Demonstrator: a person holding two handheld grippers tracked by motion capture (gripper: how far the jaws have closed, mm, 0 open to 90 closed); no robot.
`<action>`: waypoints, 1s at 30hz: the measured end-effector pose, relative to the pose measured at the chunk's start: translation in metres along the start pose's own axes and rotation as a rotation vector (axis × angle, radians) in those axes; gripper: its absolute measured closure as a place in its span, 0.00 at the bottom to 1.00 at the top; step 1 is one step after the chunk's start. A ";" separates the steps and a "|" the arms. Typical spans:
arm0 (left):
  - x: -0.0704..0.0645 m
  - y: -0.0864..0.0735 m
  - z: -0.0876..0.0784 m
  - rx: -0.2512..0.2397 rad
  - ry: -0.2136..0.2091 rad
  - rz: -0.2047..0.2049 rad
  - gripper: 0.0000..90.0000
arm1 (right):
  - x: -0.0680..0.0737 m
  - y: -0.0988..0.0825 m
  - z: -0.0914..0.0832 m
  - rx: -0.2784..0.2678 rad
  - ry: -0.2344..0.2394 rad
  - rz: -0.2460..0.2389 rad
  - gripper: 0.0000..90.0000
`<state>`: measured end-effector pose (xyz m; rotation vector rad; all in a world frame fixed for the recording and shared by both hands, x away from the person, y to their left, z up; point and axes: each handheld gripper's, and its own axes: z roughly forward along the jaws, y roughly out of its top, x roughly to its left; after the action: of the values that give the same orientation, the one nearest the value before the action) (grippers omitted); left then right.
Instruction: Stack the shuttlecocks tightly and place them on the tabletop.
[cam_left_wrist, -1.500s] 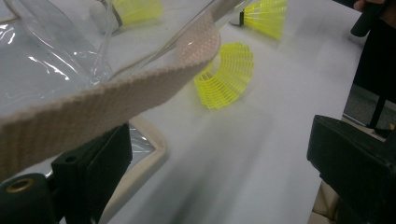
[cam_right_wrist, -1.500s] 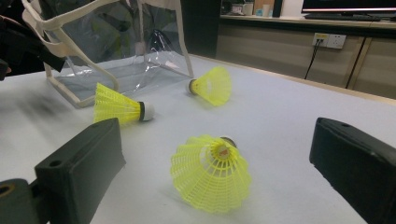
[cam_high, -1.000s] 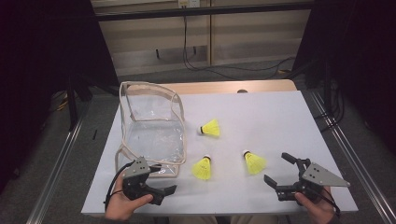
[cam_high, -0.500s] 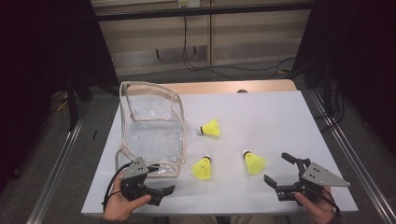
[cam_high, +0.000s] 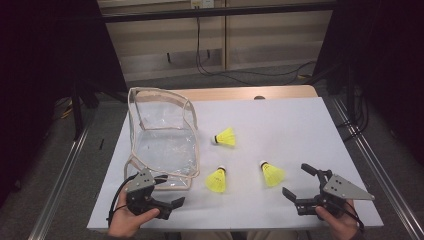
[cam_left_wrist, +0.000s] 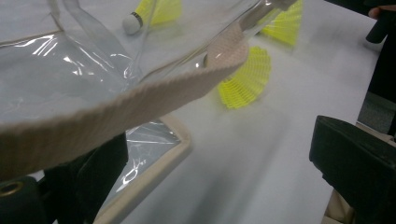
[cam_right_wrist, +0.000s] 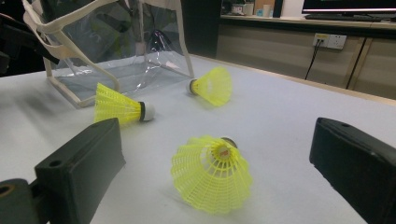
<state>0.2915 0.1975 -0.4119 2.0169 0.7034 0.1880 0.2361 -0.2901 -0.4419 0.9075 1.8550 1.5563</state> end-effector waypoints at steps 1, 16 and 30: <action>0.000 0.000 0.000 0.000 0.003 0.002 0.05 | 0.000 0.000 0.000 0.000 0.000 0.001 0.02; 0.009 -0.001 -0.006 -0.012 0.034 0.012 0.05 | 0.000 0.000 0.000 0.001 -0.002 -0.001 0.02; 0.019 -0.004 -0.009 -0.006 0.057 0.001 0.05 | 0.000 0.000 0.001 0.004 -0.002 0.001 0.02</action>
<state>0.3022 0.2163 -0.4136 2.0130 0.7371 0.2489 0.2365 -0.2898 -0.4420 0.9115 1.8569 1.5522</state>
